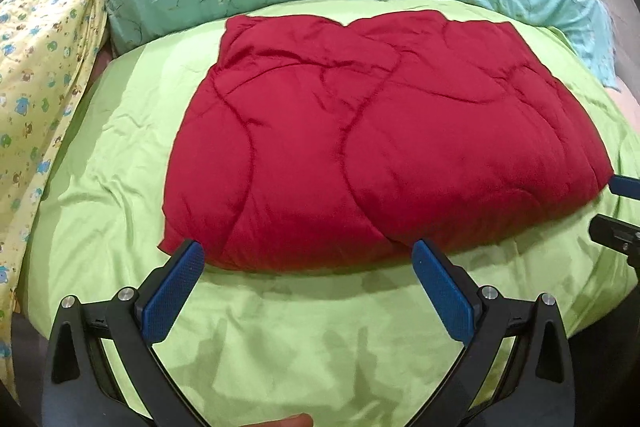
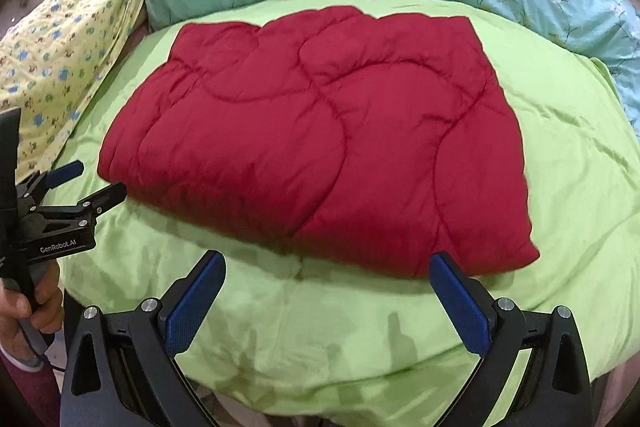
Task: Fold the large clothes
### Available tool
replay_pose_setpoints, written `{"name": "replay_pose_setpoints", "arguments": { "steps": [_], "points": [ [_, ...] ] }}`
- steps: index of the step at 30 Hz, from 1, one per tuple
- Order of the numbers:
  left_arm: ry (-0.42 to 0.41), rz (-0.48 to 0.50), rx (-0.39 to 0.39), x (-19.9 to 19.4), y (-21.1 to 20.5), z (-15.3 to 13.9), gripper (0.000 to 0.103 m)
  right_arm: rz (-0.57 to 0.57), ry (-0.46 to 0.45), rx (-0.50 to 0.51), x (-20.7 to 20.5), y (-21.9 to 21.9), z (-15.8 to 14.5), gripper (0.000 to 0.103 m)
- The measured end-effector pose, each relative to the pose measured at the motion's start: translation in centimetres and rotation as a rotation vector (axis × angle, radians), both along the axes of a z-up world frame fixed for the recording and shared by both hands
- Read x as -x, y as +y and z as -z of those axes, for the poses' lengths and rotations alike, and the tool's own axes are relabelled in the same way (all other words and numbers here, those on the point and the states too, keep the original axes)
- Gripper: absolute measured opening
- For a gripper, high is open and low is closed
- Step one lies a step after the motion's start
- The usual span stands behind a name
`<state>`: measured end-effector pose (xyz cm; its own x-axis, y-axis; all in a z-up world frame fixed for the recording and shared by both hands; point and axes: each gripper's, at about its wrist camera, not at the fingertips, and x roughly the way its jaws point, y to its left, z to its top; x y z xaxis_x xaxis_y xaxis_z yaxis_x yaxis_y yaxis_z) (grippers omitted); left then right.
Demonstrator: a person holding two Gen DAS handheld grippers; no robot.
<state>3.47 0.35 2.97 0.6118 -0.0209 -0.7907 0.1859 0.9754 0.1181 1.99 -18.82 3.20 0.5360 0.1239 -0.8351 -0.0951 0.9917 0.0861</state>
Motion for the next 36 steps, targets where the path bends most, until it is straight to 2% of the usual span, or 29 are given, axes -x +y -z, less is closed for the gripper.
{"name": "replay_pose_setpoints", "arguments": {
  "steps": [9, 36],
  "points": [
    [-0.030, 0.022, -0.017, 1.6, -0.8, -0.5, 0.103, 0.002, -0.012, 0.013, 0.6, 0.7, -0.4, 0.102],
    [-0.043, 0.003, 0.000, 1.7, -0.2, -0.9, 0.103, -0.006, -0.021, 0.022, 0.5, 1.8, -0.8, 0.102]
  ]
}}
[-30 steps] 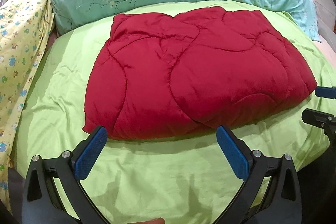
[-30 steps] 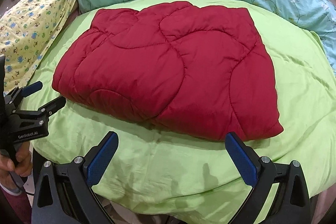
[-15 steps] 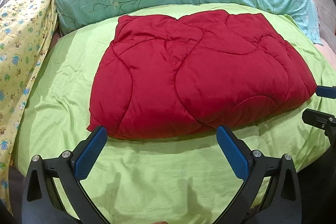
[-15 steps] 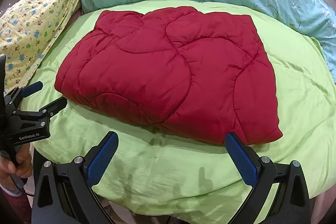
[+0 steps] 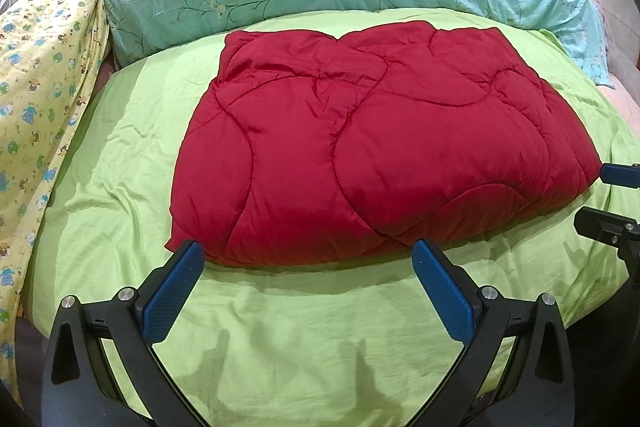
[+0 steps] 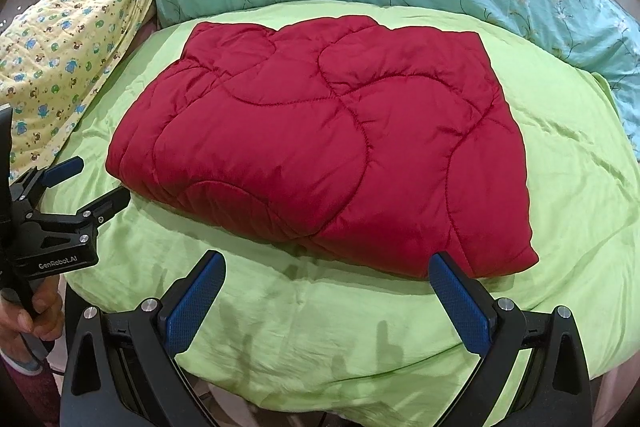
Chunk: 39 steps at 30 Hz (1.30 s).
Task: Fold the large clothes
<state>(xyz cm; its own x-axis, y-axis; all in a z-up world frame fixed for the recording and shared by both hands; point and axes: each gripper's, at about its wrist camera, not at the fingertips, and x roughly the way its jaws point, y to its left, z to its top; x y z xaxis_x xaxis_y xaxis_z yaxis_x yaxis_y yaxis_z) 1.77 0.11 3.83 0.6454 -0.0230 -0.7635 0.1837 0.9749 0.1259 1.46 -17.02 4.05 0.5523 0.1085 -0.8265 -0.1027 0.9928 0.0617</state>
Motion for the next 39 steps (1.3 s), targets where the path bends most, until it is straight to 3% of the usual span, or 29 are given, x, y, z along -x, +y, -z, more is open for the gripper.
{"name": "replay_pose_setpoints", "arguments": {
  "steps": [39],
  "points": [
    [0.007, -0.002, 0.005, -0.39, 0.11, 0.42, 0.103, -0.004, 0.020, -0.004, -0.40, 0.64, 0.74, 0.102]
  ]
}}
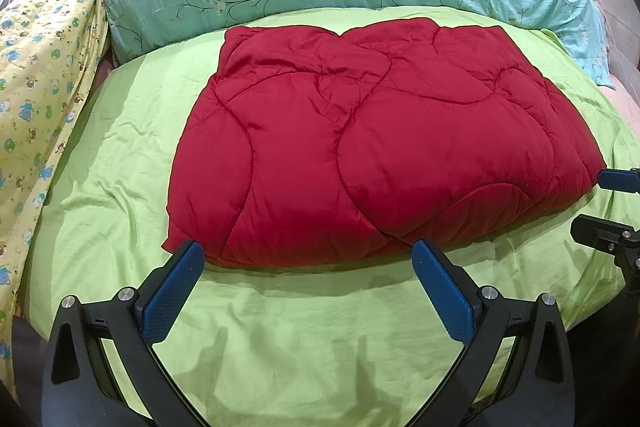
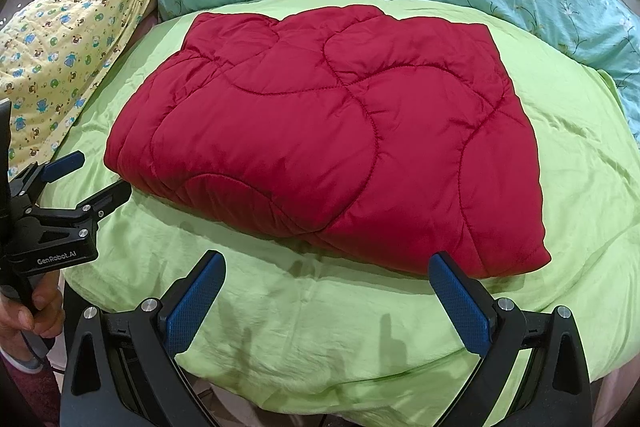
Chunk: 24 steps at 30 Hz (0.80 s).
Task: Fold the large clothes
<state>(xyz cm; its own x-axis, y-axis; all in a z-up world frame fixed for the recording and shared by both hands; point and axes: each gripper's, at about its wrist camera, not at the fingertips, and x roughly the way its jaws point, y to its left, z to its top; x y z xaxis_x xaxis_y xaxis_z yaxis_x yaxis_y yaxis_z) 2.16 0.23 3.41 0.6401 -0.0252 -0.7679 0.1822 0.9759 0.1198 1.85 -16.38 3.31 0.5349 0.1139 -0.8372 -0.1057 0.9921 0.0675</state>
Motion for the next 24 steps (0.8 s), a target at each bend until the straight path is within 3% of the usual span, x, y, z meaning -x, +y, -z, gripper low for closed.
{"name": "replay_pose_setpoints", "arguments": {
  "steps": [24],
  "points": [
    [0.007, 0.005, -0.008, -0.88, -0.17, 0.16, 0.103, 0.002, -0.007, -0.015, -0.48, -0.29, -0.27, 0.102]
  ]
}}
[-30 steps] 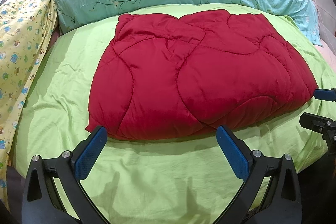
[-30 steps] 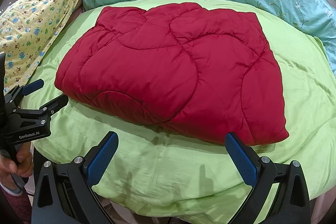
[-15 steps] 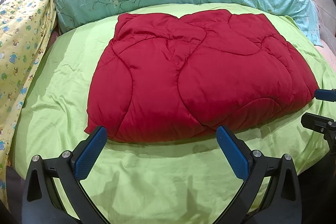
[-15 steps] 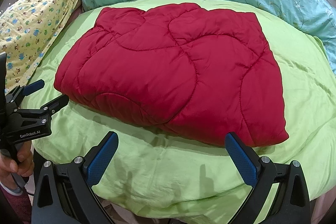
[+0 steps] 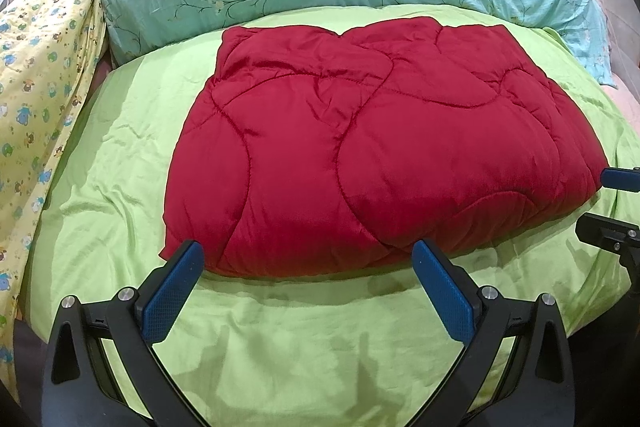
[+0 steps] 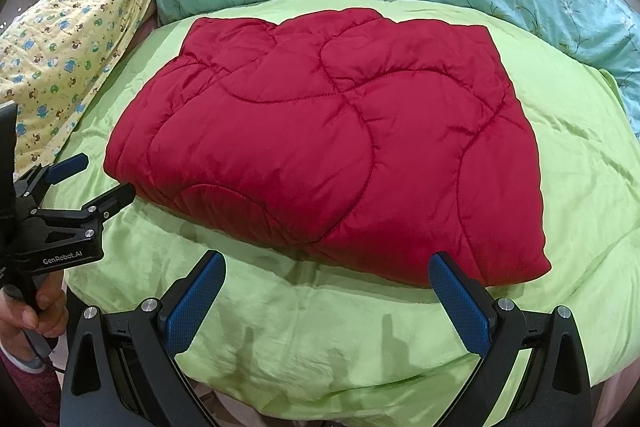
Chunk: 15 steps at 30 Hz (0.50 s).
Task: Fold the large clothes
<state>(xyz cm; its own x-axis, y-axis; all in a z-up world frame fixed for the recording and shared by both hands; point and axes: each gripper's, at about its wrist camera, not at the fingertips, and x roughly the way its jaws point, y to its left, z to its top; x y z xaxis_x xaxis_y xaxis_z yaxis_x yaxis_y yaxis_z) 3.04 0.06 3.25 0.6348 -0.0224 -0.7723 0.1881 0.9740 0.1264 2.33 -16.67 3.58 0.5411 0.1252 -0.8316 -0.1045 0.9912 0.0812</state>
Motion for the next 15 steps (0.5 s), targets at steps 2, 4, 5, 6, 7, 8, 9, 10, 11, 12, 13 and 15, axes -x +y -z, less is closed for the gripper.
{"name": "replay_pose_setpoints", "arguments": {
  "steps": [2, 4, 5, 6, 7, 8, 9, 10, 11, 12, 13, 15],
  "points": [
    [-0.001, 0.001, 0.001, -0.01, -0.01, -0.01, 0.103, -0.001, -0.002, -0.002, -0.03, -0.01, -0.06, 0.102],
    [0.000, 0.001, 0.001, -0.03, -0.03, -0.01, 0.103, -0.001, -0.002, -0.002, -0.06, 0.00, -0.08, 0.102],
    [0.000, 0.002, 0.001, -0.02, -0.04, -0.01, 0.103, 0.000, -0.002, -0.003, -0.07, -0.02, -0.08, 0.102],
    [0.001, 0.003, 0.001, -0.04, -0.06, -0.03, 0.103, -0.001, -0.002, -0.002, -0.07, -0.01, -0.07, 0.102],
    [0.002, 0.004, 0.001, -0.12, -0.12, -0.08, 0.103, -0.001, -0.001, -0.002, -0.09, -0.01, -0.09, 0.102],
    [0.002, 0.007, 0.003, -0.13, -0.18, -0.09, 0.103, -0.002, -0.002, -0.002, -0.07, -0.02, -0.11, 0.102],
    [0.003, 0.009, 0.002, -0.22, -0.23, -0.14, 0.103, -0.002, -0.003, -0.002, -0.06, -0.02, -0.10, 0.102],
    [0.003, 0.010, 0.002, -0.28, -0.25, -0.16, 0.103, -0.001, -0.003, -0.003, -0.08, -0.04, -0.11, 0.102],
    [0.004, 0.012, 0.002, -0.33, -0.30, -0.18, 0.103, -0.002, -0.004, -0.004, -0.12, -0.13, -0.17, 0.102],
    [0.005, 0.013, 0.002, -0.42, -0.29, -0.19, 0.103, -0.002, -0.005, -0.004, -0.17, -0.17, -0.25, 0.102],
    [0.005, 0.014, 0.002, -0.49, -0.27, -0.17, 0.103, -0.001, -0.005, -0.005, -0.22, -0.22, -0.31, 0.102],
    [0.005, 0.015, 0.002, -0.66, -0.24, -0.22, 0.103, 0.000, -0.007, -0.006, -0.36, -0.33, -0.43, 0.102]
  ]
}}
